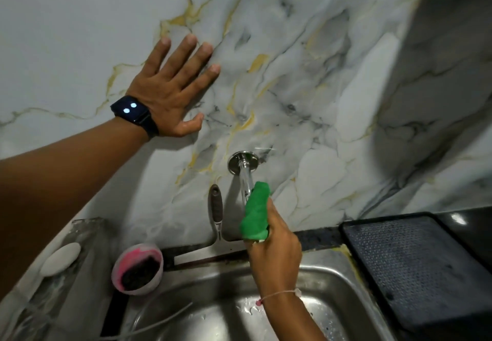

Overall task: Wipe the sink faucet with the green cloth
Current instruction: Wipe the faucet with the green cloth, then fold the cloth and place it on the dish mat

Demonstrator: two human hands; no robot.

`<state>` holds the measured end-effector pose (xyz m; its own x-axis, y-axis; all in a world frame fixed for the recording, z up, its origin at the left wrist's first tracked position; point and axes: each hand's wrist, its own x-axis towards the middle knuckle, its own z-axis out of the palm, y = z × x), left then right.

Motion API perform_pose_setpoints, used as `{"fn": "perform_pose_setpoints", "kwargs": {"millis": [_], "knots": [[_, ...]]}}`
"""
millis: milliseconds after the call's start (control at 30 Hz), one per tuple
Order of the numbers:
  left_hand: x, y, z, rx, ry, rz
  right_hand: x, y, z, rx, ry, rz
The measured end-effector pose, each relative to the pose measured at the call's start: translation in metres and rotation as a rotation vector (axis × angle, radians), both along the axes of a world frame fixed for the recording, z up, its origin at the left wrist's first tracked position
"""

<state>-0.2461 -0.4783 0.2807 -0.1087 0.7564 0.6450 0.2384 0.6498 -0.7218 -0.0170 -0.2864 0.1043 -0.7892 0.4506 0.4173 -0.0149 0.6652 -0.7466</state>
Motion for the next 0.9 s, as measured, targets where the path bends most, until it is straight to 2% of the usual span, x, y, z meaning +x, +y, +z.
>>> {"fn": "perform_pose_setpoints", "kwargs": {"millis": [67,133,200,300,333,400,533,600,633,733,800,900], "knots": [[0.008,-0.001,0.001,-0.001,-0.084,0.024,0.014,0.013,0.005,0.173,-0.042,0.097],[0.017,-0.001,0.002,0.002,-0.212,0.056,0.024,0.031,0.018,0.157,-0.117,0.200],[0.033,0.004,0.006,0.012,-0.354,0.106,0.028,0.054,0.038,-0.097,-0.206,0.320],[0.072,0.024,0.011,0.122,-0.628,0.222,0.041,0.077,0.070,-0.672,-0.335,0.535],[0.090,0.037,0.011,0.191,-0.756,0.235,0.046,0.082,0.082,-0.766,-0.335,0.577],[0.133,0.065,0.002,0.419,-1.049,0.106,0.055,0.087,0.101,-0.879,-0.311,0.616],[0.220,0.120,-0.038,1.067,-1.803,-0.264,0.071,0.105,0.126,-1.063,-0.285,0.620],[0.250,0.147,-0.058,1.278,-2.131,-0.316,0.082,0.120,0.128,-1.082,-0.333,0.591],[0.261,0.161,-0.068,1.391,-2.222,-0.336,0.091,0.131,0.126,-1.072,-0.355,0.562],[0.284,0.203,-0.094,1.592,-2.364,-0.270,0.110,0.169,0.108,-0.983,-0.386,0.420],[0.294,0.238,-0.115,1.662,-2.434,-0.167,0.122,0.203,0.088,-0.889,-0.413,0.275],[0.305,0.300,-0.150,1.736,-2.534,-0.077,0.134,0.263,0.043,-0.857,-0.492,0.062]]}}
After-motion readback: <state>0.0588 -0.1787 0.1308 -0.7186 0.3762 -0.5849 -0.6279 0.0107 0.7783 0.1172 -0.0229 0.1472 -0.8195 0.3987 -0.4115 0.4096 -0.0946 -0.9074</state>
